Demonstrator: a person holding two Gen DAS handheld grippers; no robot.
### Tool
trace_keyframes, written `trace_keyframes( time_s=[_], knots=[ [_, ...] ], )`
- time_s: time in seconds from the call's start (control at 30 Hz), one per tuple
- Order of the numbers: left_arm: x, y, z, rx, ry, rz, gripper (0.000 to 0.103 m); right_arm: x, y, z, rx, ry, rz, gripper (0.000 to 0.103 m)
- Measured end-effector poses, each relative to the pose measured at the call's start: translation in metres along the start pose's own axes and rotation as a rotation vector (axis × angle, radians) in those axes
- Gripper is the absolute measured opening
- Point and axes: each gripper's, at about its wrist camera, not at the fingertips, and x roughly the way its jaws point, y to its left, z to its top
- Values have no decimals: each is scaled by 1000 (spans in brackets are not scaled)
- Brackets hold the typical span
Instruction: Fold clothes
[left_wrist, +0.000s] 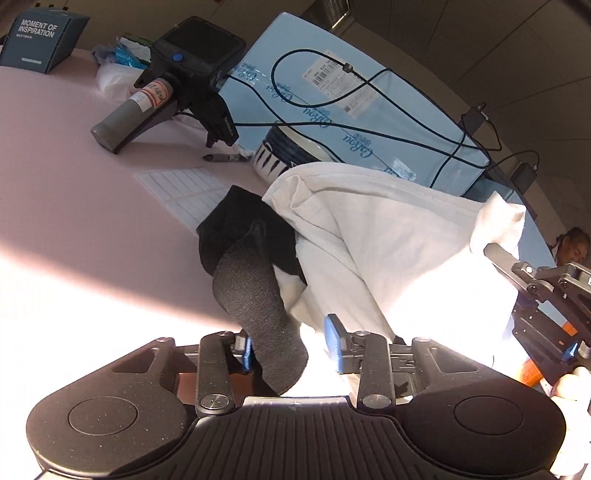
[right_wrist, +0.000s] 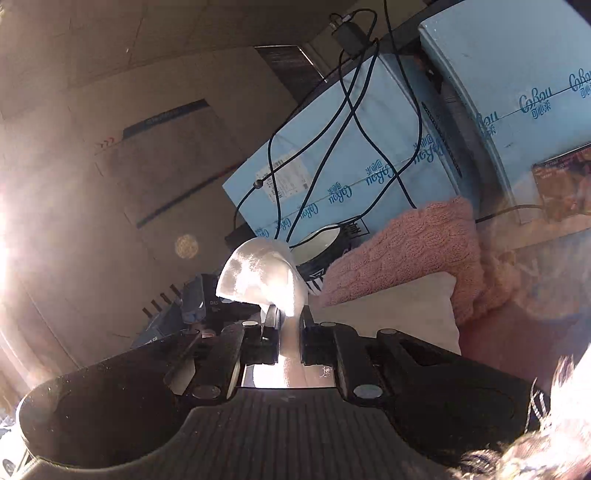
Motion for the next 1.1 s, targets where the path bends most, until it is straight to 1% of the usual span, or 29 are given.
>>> trace_keyframes(
  time_s=[0.03, 0.17, 0.37, 0.5, 0.57, 0.73, 0.83, 0.93, 1.0, 1.03, 1.1],
  knots=[
    [-1, -2, 0, 16, -9, -20, 22, -9, -4, 5, 18, -29, -4, 9],
    [-19, -26, 9, 98, -110, -111, 20, -54, -20, 27, 44, -165, -20, 9],
    [-44, -67, 26, 181, -262, -237, 20, -116, -58, 49, 145, -318, -52, 8],
    [-44, -87, 30, 182, -302, -298, 20, -157, -83, 57, 210, -443, -112, 8],
    [-39, -101, 31, 190, -304, -349, 20, -180, -99, 60, 248, -514, -149, 8],
    [-15, -142, 23, 225, -260, -475, 20, -231, -131, 64, 296, -663, -302, 8],
    [1, -167, 12, 269, -224, -544, 20, -265, -144, 58, 310, -736, -392, 7],
    [16, -180, -3, 265, -137, -615, 20, -295, -151, 48, 311, -794, -489, 7],
    [22, -180, -16, 236, -48, -662, 20, -317, -155, 39, 312, -821, -567, 7],
    [26, -178, -24, 226, -1, -678, 20, -326, -157, 33, 309, -825, -608, 7],
    [27, -171, -40, 228, 68, -705, 20, -342, -163, 19, 327, -819, -677, 7]
  ],
)
